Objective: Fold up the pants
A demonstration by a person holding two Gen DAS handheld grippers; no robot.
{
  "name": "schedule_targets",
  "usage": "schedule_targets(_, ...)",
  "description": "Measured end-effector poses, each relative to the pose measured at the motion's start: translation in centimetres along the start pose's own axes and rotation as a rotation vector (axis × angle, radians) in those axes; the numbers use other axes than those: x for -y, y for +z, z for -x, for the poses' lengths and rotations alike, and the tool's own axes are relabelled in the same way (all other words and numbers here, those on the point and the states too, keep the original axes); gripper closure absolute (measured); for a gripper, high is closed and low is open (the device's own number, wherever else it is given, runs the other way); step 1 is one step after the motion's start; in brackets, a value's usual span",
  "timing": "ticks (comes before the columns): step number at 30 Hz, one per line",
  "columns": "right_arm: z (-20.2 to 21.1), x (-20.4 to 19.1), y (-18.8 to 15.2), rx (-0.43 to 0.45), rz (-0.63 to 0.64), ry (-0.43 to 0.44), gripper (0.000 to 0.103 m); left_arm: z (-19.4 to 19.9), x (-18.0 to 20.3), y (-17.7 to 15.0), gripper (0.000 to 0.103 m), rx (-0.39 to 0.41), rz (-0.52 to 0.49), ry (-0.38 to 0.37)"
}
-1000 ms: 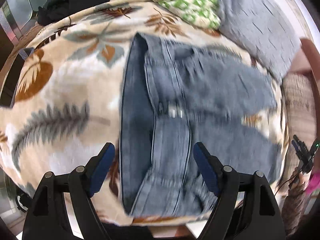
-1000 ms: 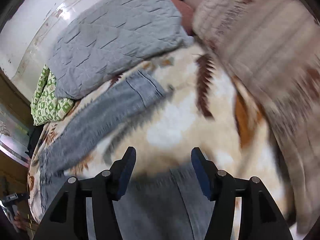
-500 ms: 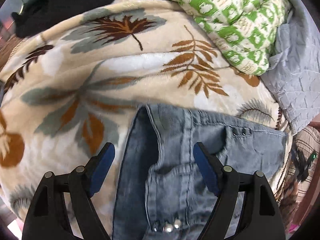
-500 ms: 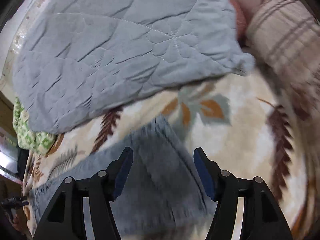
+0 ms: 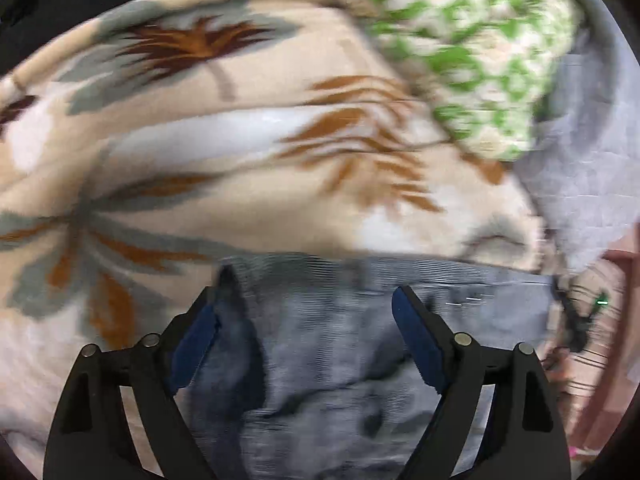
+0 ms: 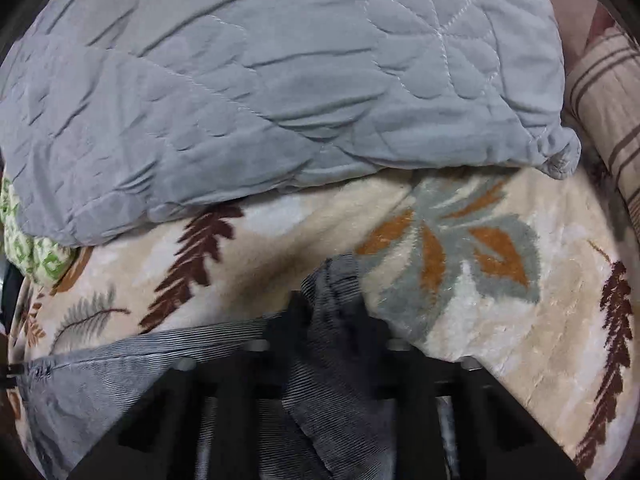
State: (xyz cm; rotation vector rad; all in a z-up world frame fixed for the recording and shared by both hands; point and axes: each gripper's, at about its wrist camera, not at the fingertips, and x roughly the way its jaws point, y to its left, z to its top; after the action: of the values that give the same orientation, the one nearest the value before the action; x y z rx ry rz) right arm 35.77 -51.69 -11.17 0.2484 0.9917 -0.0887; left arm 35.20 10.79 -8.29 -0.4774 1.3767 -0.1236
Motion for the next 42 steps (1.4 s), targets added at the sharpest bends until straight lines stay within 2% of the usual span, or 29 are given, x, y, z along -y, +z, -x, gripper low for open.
schedule_targets(1, 0.6, -0.7, -0.3, 0.015, 0.019, -0.027, 0.088, 0.2, 0.4, -0.3, 0.049, 0.018, -0.014, 0.011)
schedule_targets(2, 1.1, -1.2, -0.5, 0.024, 0.030, -0.042, 0.088, 0.3, 1.0, -0.7, 0.088, 0.037, -0.042, 0.053)
schedule_targets(3, 1.8, -1.6, -0.8, 0.037, 0.027, -0.054, 0.089, 0.4, 1.5, -1.1, 0.092, 0.047, -0.065, 0.096)
schedule_targets(7, 6.0, -1.2, -1.7, 0.089, -0.027, -0.025, 0.089, 3.6, 3.6, -3.4, 0.091, 0.186, -0.139, 0.211)
schedule_targets(10, 10.2, -0.9, -2.8, 0.130, -0.043, -0.016, 0.089, 6.4, 5.6, -5.2, 0.091, 0.276, -0.209, 0.253)
schedule_targets(15, 17.9, 0.8, -4.3, 0.198, -0.091, 0.015, 0.089, 11.5, 7.0, -8.9, 0.091, 0.381, -0.278, 0.277)
schedule_targets(19, 23.5, 2.3, -8.0, 0.235, -0.132, 0.032, 0.089, 15.0, 7.2, -13.0, 0.091, 0.435, -0.309, 0.253)
schedule_targets(24, 28.8, 4.1, -14.4, 0.251, -0.158, 0.046, 0.089, 16.4, 5.3, -17.4, 0.090, 0.443, -0.294, 0.196)
schedule_targets(28, 31.0, 5.5, -21.6, 0.237, -0.174, 0.031, 0.089, 16.0, 3.2, -21.0, 0.089, 0.414, -0.270, 0.157)
schedule_targets(31, 31.3, 6.5, -26.4, 0.203, -0.208, 0.032, 0.088, 15.0, 1.0, -24.1, 0.087, 0.368, -0.252, 0.133)
schedule_targets(33, 30.9, 7.2, -29.6, 0.171, -0.237, 0.019, 0.088, 13.2, -0.7, -25.6, 0.088, 0.302, -0.231, 0.135)
schedule_targets(36, 30.0, 8.1, -32.8, 0.118, -0.305, 0.024, 0.080, 10.3, -2.7, -26.4, 0.089, 0.181, -0.193, 0.159)
schedule_targets(37, 29.8, 8.3, -33.6, 0.103, -0.328, 0.031, 0.080, 10.0, -3.3, -26.6, 0.089, 0.163, -0.179, 0.159)
schedule_targets(40, 31.9, 8.0, -35.0, 0.134, -0.375, 0.049, 0.074, 11.6, -4.7, -27.7, 0.089, 0.168, -0.148, 0.100)
schedule_targets(42, 34.1, 7.3, -35.6, 0.172, -0.385, 0.060, 0.064, 13.2, -5.4, -28.4, 0.087, 0.199, -0.133, 0.074)
